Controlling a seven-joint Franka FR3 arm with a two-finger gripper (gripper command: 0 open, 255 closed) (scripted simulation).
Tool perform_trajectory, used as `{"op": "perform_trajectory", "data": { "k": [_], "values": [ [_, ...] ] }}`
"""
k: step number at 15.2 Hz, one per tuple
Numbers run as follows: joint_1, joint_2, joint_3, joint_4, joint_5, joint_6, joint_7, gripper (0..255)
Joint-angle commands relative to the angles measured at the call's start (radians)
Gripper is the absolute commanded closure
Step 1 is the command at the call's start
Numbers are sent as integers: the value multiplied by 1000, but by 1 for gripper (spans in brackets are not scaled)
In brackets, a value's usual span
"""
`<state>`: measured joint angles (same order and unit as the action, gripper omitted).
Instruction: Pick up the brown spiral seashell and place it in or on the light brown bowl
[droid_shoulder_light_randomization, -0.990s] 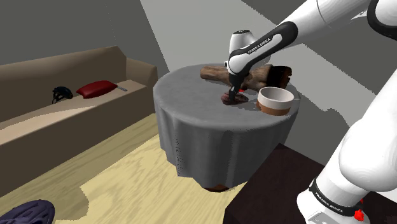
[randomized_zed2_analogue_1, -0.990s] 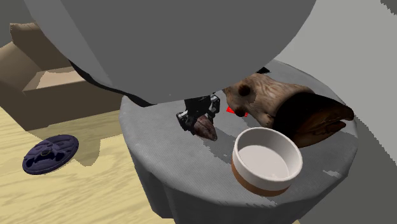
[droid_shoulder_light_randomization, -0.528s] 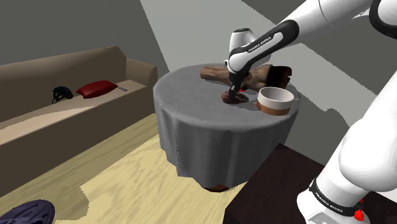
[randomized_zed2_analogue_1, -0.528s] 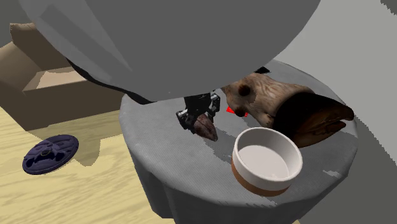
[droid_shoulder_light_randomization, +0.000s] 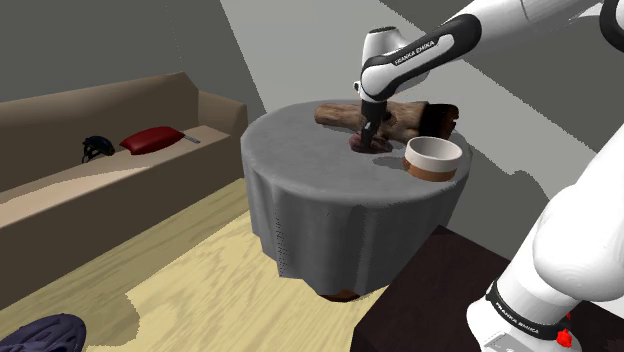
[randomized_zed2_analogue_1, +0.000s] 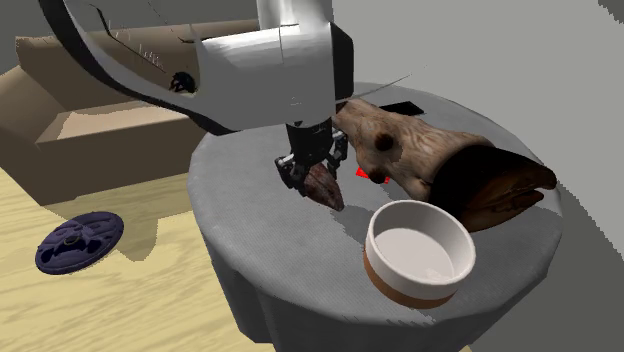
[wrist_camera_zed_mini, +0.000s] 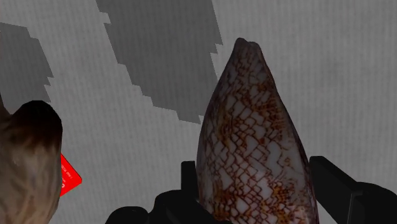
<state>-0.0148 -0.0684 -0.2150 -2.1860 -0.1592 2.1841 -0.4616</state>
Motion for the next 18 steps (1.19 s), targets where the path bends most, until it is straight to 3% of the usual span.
{"op": "perform_trajectory", "data": {
  "k": [1,18],
  "values": [
    [1,-12,1,15,0,-28,-1,255],
    [6,-67,10,188,5,-254,-21,255]
  ]
}}
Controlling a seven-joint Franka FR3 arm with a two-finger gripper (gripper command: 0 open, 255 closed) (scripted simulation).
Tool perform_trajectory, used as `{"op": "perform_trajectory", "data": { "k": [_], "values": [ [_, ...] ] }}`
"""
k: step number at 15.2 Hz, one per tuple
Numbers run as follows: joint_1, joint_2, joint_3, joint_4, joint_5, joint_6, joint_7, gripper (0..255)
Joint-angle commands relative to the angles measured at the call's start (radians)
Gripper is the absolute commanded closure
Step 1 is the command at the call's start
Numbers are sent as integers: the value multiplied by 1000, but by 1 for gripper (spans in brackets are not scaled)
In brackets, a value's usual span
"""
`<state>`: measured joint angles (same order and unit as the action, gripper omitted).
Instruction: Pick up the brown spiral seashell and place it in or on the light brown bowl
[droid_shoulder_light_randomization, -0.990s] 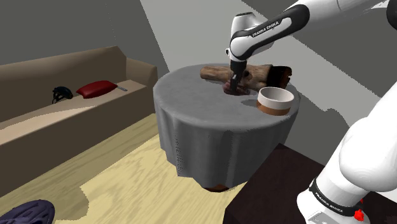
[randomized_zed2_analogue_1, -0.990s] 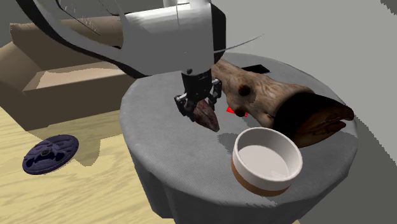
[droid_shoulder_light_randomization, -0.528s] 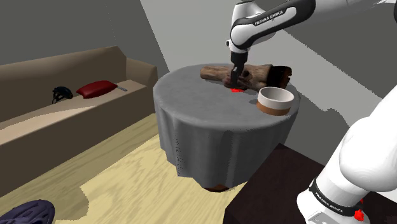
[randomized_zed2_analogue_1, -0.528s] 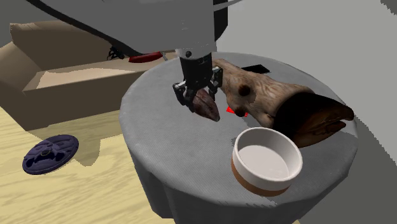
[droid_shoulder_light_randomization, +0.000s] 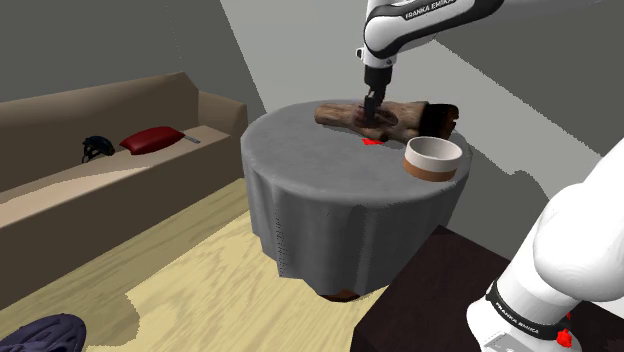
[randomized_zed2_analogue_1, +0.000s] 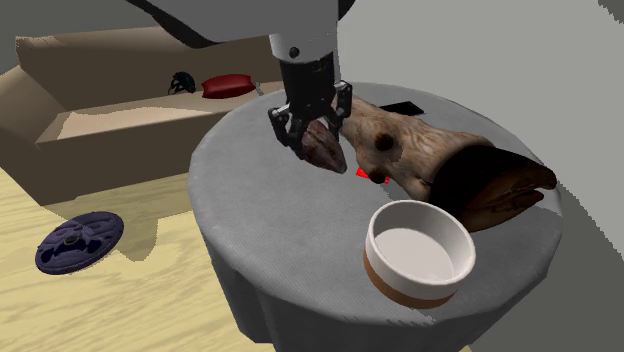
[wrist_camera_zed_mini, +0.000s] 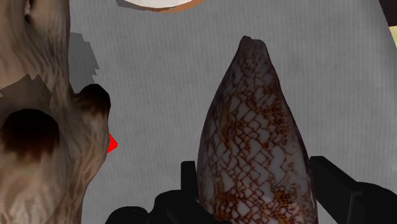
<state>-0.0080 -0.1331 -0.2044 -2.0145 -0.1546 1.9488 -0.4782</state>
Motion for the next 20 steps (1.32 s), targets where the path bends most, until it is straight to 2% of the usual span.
{"op": "perform_trajectory", "data": {
  "k": [1,2,7,18,20],
  "values": [
    [0,-4,0,28,1,-32,-6,255],
    [0,-4,0,29,1,-33,-6,255],
    [-44,-131,-48,-98,-33,-20,-79,255],
    [-159,-359,-182,-276,-133,-30,-275,255],
    [-160,-357,-186,-301,-136,-2,-272,255]
  ]
}}
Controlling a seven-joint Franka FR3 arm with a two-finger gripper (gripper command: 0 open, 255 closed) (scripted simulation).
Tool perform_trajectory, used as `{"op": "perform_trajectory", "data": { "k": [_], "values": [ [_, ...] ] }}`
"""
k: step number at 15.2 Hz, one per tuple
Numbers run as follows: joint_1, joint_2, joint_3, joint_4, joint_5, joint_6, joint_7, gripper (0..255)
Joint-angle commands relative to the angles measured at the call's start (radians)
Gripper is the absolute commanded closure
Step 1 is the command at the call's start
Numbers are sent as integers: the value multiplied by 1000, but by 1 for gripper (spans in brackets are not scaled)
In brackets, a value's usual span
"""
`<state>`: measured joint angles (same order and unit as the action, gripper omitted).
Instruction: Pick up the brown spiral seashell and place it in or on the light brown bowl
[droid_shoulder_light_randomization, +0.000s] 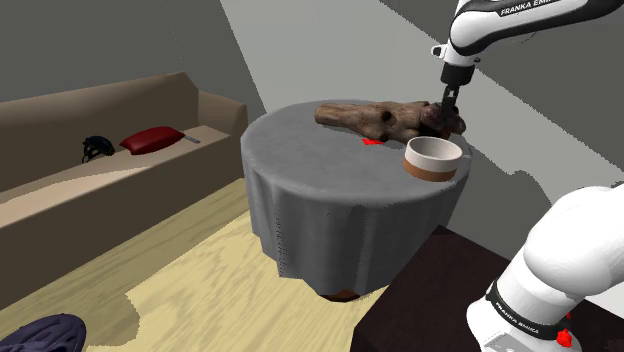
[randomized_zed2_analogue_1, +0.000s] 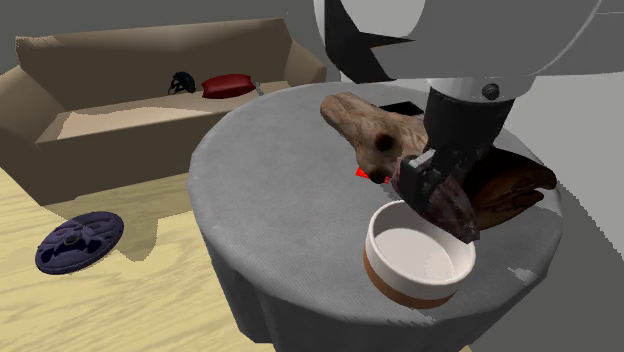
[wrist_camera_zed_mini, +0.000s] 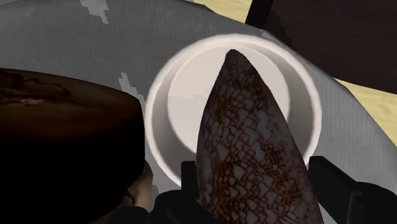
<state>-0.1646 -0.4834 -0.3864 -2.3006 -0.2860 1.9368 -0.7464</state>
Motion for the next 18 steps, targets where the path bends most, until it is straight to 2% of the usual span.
{"op": "perform_trajectory", "data": {
  "k": [1,11,18],
  "values": [
    [-5,-5,-7,-27,-7,23,-2,255],
    [-11,28,-32,-143,-24,172,11,255],
    [-11,28,-32,-143,-24,172,11,255]
  ]
}}
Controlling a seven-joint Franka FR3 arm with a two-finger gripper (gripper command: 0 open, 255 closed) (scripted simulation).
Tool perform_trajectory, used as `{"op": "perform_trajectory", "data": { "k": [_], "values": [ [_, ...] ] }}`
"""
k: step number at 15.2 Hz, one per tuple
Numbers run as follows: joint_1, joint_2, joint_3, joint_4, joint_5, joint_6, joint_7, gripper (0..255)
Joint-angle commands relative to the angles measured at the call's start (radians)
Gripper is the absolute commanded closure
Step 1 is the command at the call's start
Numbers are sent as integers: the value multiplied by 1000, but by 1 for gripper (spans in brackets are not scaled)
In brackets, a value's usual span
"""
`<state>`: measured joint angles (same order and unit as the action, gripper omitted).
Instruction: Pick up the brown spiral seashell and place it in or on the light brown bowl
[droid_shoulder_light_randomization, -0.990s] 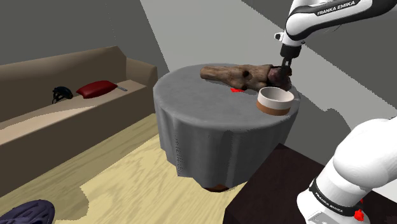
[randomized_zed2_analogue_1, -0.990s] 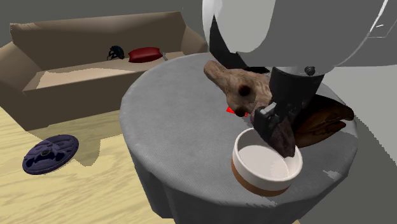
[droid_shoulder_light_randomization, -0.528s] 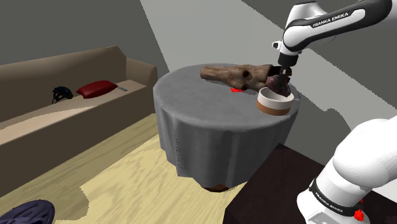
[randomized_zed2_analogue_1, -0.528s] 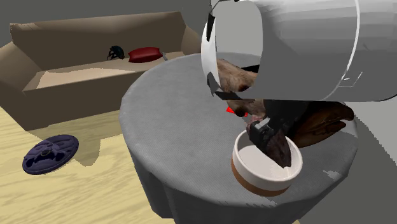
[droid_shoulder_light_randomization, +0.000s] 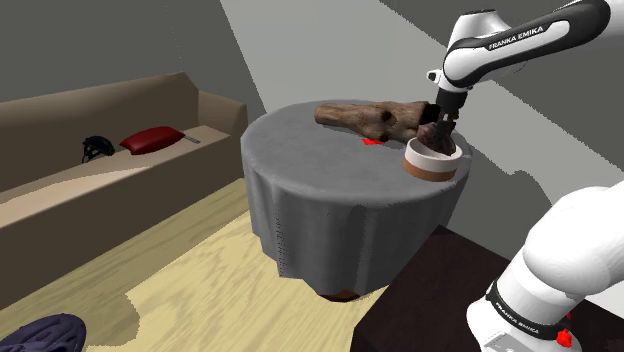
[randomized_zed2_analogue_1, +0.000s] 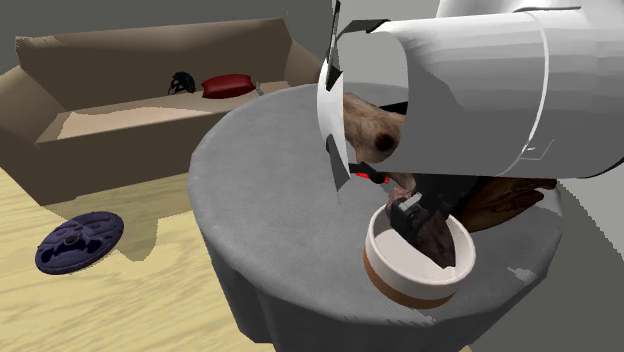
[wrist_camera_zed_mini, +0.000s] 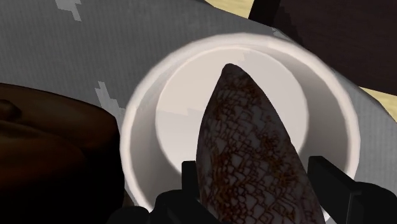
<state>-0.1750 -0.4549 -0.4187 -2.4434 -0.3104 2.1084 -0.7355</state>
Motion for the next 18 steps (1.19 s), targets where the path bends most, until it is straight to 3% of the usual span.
{"op": "perform_trajectory", "data": {
  "k": [1,2,7,11,18],
  "values": [
    [0,0,0,0,0,0,0,255],
    [0,0,0,0,0,0,0,0],
    [0,0,0,0,0,0,0,0],
    [5,-48,33,88,14,-137,0,0],
    [5,-48,33,88,14,-137,0,0]
  ]
}}
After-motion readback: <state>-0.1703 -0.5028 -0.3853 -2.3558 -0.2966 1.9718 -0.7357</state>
